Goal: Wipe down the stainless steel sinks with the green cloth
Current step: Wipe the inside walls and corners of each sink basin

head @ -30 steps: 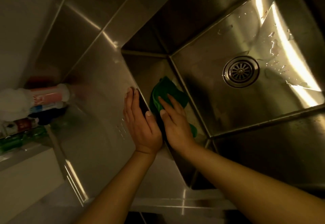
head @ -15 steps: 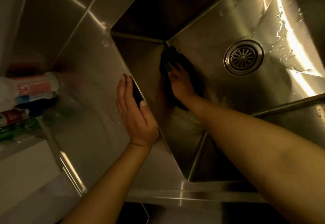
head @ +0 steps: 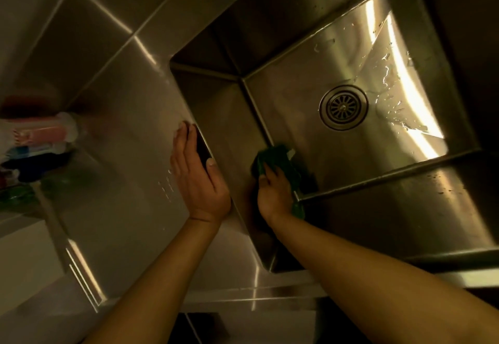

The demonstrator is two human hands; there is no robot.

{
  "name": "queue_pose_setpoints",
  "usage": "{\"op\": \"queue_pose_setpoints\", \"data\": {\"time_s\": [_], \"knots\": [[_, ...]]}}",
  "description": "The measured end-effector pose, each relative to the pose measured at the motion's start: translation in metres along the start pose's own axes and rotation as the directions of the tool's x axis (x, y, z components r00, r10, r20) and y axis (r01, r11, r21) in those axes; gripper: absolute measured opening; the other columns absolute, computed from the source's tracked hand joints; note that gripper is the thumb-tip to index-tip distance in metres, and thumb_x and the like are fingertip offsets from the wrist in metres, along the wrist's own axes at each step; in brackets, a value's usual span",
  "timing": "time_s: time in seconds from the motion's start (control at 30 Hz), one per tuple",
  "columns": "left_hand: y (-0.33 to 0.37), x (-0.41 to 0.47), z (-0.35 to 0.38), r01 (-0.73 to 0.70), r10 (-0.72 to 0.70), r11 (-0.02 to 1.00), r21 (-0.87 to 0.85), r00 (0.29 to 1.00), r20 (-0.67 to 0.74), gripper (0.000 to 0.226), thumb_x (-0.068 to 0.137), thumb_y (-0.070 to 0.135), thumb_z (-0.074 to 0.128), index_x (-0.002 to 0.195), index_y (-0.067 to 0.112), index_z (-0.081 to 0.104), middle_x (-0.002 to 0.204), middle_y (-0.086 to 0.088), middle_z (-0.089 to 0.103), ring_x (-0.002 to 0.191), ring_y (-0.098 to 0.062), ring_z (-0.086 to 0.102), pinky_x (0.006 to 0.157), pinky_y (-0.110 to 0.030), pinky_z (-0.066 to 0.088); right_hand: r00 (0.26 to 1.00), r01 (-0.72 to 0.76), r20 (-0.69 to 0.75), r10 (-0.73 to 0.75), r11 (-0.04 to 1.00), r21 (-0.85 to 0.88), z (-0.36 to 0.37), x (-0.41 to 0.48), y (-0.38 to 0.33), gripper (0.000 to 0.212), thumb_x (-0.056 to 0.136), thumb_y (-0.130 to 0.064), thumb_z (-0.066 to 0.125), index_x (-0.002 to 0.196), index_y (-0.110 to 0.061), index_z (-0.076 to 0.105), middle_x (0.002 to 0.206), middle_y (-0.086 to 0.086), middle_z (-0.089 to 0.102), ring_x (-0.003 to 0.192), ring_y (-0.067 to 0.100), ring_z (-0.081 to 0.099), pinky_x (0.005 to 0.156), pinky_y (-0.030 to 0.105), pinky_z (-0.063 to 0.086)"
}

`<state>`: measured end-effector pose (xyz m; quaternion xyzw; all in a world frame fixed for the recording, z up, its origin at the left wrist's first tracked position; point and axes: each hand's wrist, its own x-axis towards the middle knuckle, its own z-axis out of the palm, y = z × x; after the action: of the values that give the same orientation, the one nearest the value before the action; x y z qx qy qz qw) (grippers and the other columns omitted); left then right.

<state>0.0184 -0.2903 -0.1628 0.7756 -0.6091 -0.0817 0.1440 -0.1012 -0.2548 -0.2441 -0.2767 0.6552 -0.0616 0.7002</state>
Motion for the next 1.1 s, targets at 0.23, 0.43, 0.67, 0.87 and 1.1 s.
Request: {"op": "queue_pose_setpoints", "data": {"time_s": [0.23, 0.43, 0.67, 0.87, 1.1], "knots": [[0.002, -0.001, -0.001, 0.013, -0.013, 1.000, -0.013, 1.000, 0.005, 0.058, 0.104, 0.022, 0.034, 0.159, 0.004, 0.034, 0.168, -0.011, 0.031, 0.157, -0.028, 0.027, 0.123, -0.057, 0.027, 0.977, 0.214, -0.020, -0.213, 0.974, 0.078, 0.005, -0.038, -0.034, 0.045, 0.108, -0.031, 0.037, 0.153, -0.034, 0.042, 0.166, -0.003, 0.024, 0.152, 0.021, 0.017, 0.124, 0.046, 0.021], [0.006, 0.000, -0.003, 0.019, -0.019, 0.999, -0.038, 1.000, 0.013, 0.059, 0.104, 0.025, 0.034, 0.157, 0.001, 0.035, 0.166, -0.015, 0.033, 0.156, -0.030, 0.028, 0.123, -0.057, 0.027, 0.890, 0.446, 0.042, -0.454, 0.885, 0.135, 0.002, -0.009, -0.086, 0.044, 0.109, -0.025, 0.036, 0.151, -0.025, 0.046, 0.163, 0.004, 0.031, 0.151, 0.022, 0.024, 0.125, 0.041, 0.022], [0.002, -0.002, -0.002, -0.009, 0.008, 0.999, -0.050, 1.000, -0.011, 0.056, 0.104, 0.019, 0.038, 0.157, 0.001, 0.037, 0.165, -0.017, 0.035, 0.155, -0.030, 0.030, 0.122, -0.058, 0.029, 0.921, 0.340, 0.167, -0.352, 0.936, 0.096, -0.007, 0.083, -0.130, 0.050, 0.107, -0.022, 0.044, 0.156, -0.023, 0.037, 0.164, 0.005, 0.030, 0.151, 0.024, 0.027, 0.124, 0.037, 0.022], [0.002, -0.003, -0.003, -0.013, 0.012, 0.998, -0.059, 1.000, -0.017, 0.054, 0.105, 0.016, 0.041, 0.156, 0.001, 0.038, 0.165, -0.016, 0.036, 0.155, -0.030, 0.031, 0.123, -0.056, 0.029, 0.915, 0.280, 0.287, -0.284, 0.958, 0.059, -0.037, 0.083, -0.118, 0.054, 0.101, -0.012, 0.051, 0.153, -0.024, 0.043, 0.157, 0.007, 0.043, 0.142, 0.027, 0.043, 0.117, 0.038, 0.037], [0.026, -0.026, -0.001, 0.192, -0.192, 0.981, 0.006, 0.981, -0.038, 0.051, 0.109, 0.018, 0.035, 0.160, 0.012, 0.035, 0.169, -0.009, 0.031, 0.157, -0.022, 0.025, 0.129, -0.039, 0.017, 0.838, 0.304, 0.452, -0.306, 0.949, 0.078, -0.072, 0.020, -0.081, 0.053, 0.100, -0.005, 0.054, 0.150, -0.021, 0.048, 0.150, 0.005, 0.052, 0.137, 0.021, 0.049, 0.116, 0.037, 0.039]]}}
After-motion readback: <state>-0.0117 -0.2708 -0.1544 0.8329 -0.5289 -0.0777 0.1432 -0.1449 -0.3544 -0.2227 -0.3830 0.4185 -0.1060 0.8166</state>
